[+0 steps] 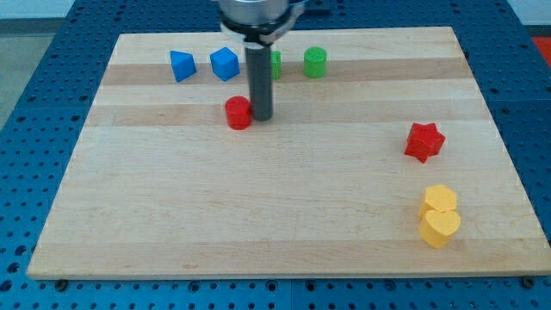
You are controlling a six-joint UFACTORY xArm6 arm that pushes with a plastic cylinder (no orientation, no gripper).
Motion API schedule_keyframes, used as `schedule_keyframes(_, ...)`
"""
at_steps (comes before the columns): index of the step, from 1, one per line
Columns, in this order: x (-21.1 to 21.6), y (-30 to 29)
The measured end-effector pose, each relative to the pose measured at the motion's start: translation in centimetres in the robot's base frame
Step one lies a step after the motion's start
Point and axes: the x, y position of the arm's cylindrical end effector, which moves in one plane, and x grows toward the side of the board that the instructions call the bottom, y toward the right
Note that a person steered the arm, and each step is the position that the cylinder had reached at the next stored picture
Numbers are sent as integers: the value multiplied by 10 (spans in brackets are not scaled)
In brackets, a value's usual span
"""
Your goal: Move the red star towards center
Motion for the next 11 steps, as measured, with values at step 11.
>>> schedule_keyframes(11, 68, 273)
